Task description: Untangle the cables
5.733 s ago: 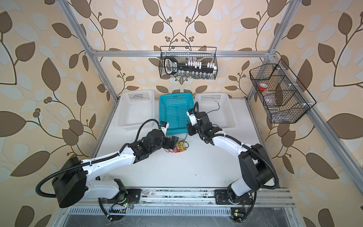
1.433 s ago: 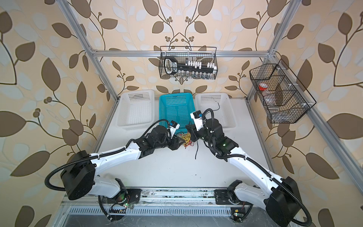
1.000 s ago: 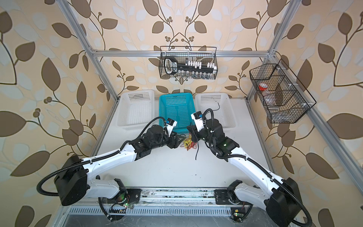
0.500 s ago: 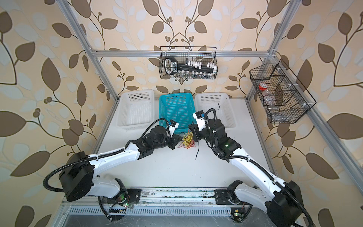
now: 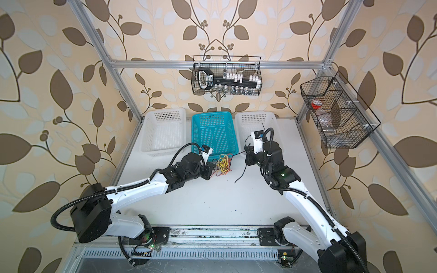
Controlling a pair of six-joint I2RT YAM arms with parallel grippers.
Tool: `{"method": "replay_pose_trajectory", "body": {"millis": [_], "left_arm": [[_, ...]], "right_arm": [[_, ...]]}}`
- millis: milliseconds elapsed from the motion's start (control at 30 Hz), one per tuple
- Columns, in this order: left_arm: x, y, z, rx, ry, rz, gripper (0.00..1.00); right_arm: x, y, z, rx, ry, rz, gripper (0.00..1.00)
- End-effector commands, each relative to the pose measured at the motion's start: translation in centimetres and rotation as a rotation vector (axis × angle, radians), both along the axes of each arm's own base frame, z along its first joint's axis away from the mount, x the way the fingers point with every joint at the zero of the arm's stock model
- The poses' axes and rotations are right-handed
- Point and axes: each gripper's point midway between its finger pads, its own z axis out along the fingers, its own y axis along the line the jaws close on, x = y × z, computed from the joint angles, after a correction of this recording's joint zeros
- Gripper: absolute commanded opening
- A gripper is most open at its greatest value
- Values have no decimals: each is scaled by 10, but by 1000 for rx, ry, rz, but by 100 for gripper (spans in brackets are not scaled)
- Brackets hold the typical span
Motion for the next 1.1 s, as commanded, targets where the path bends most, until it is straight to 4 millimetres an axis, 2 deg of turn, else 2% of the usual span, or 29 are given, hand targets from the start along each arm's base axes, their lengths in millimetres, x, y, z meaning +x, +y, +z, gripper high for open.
{"method": "replay_pose_trajectory", "body": {"millis": [0, 233, 733, 867, 1067], "left_arm": [[0, 39, -17, 91, 31, 152, 0], [0, 71, -25, 154, 41, 257, 0], [0, 87, -32, 206, 45, 298, 0], [-1, 81, -27, 185, 34, 266, 0], [-5, 51, -16, 88, 23, 125, 0]], "right_arm": [[3, -38, -4, -35, 5, -166, 0], [0, -79, -10, -35, 26, -309, 0], [-14, -136, -12, -70, 35, -514, 0], [-14, -131, -14, -67, 39, -478, 0], [-7, -74, -19, 22, 16, -227, 0]]}}
